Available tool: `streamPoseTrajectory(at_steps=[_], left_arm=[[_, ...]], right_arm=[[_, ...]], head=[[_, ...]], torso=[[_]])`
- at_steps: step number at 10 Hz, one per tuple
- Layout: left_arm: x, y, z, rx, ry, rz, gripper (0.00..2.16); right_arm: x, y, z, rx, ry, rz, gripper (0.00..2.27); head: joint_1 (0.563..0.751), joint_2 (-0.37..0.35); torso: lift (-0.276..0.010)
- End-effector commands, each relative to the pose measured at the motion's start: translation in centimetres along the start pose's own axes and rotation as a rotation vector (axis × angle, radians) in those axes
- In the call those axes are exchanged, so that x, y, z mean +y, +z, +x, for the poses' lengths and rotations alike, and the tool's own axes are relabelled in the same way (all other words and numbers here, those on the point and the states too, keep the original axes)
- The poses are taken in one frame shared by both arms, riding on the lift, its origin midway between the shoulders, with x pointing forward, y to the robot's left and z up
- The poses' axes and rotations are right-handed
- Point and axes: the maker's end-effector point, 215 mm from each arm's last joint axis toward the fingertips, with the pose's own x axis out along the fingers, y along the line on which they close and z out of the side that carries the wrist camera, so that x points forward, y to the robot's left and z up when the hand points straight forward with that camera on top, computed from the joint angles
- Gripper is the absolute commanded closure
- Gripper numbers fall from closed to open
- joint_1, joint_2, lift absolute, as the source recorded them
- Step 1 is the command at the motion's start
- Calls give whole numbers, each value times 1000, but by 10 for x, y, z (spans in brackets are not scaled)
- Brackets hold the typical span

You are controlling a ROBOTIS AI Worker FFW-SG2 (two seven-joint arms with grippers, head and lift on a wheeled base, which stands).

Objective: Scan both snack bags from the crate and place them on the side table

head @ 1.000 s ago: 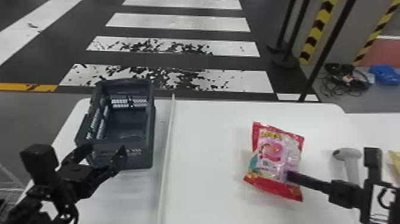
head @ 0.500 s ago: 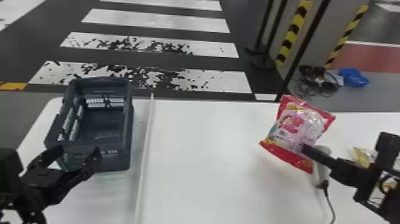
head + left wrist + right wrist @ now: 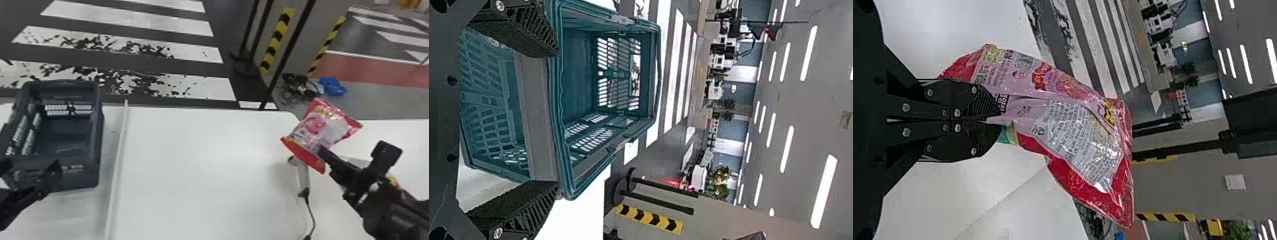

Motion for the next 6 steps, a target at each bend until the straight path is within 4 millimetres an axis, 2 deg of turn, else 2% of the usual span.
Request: streamPoseTrajectory(at_steps=[1, 3, 6], left_arm=[[-2, 1, 0, -2, -5, 0, 87], [-5, 5, 0, -10, -14, 3, 87], [-11, 12, 1, -30, -36, 11, 87]], right_arm=[[-29, 8, 3, -76, -54, 48, 2260], [-73, 21, 4, -167, -171, 100, 2260], [-128, 23, 4, -214, -296, 156, 2260]], head=[[695, -312], [695, -350], [695, -350]], torso=[[-95], [-95], [-95]])
